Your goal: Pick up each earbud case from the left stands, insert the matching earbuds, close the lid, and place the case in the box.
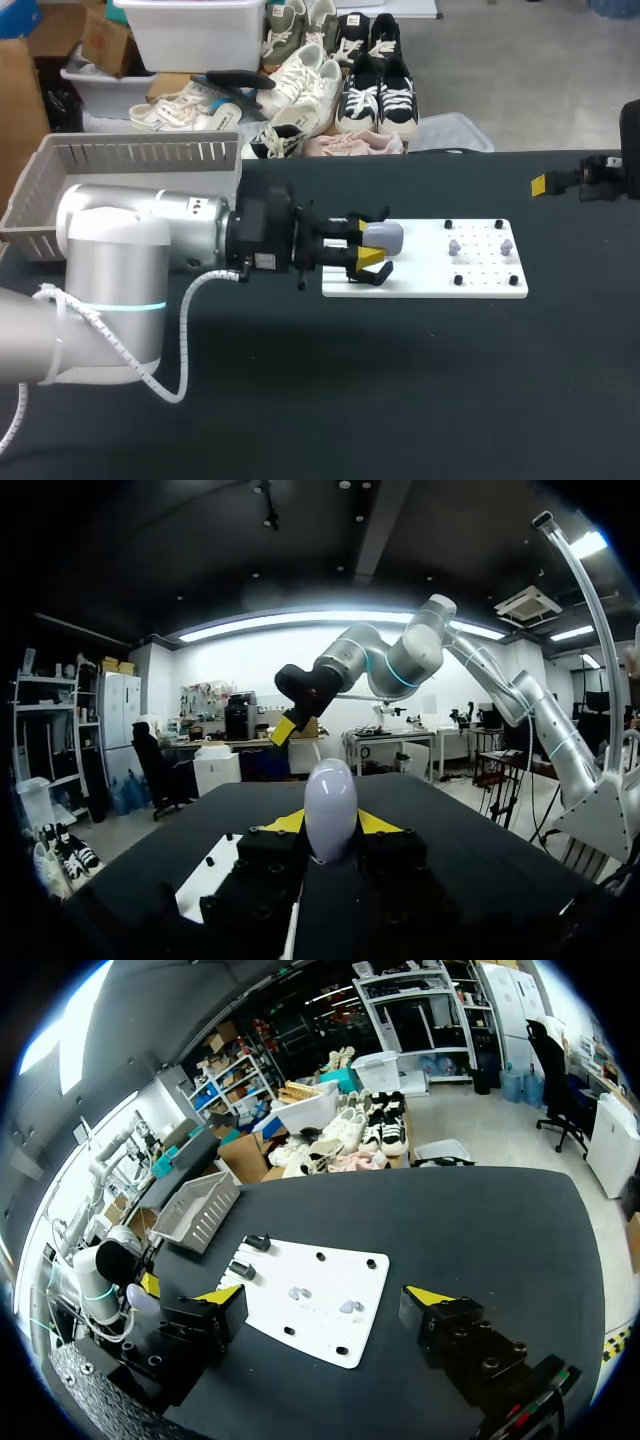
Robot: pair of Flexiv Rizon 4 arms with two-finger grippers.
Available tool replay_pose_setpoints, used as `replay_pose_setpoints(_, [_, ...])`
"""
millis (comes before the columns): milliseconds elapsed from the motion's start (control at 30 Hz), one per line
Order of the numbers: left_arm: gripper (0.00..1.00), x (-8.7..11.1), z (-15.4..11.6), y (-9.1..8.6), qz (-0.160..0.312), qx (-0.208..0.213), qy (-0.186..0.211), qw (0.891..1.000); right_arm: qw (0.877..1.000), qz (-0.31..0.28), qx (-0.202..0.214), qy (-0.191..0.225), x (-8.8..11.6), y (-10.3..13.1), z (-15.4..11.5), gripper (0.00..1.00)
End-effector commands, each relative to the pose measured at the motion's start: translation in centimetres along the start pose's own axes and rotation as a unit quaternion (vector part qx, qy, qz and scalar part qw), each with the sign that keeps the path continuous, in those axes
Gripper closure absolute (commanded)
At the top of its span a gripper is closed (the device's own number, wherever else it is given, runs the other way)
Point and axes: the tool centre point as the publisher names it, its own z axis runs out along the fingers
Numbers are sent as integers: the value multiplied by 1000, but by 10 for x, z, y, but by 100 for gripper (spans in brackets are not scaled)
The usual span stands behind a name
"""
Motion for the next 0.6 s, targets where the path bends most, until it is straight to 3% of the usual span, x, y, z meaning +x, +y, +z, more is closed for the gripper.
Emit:
replay_pose_setpoints(33, [100,5,10,6,-3,12,-4,1000,1000,-6,3,7,4,-1,0,0])
replay_pose_setpoints(133, [100,6,13,7,-5,22,-4,1000,1000,-22,14,6,9,5,-2,0])
replay_pose_setpoints(300, [100,9,16,11,-8,26,-5,1000,996,-86,38,7,17,35,-11,0])
replay_pose_setpoints(600, [100,12,17,11,-4,29,-9,1000,991,-136,-2,-13,31,93,-22,0])
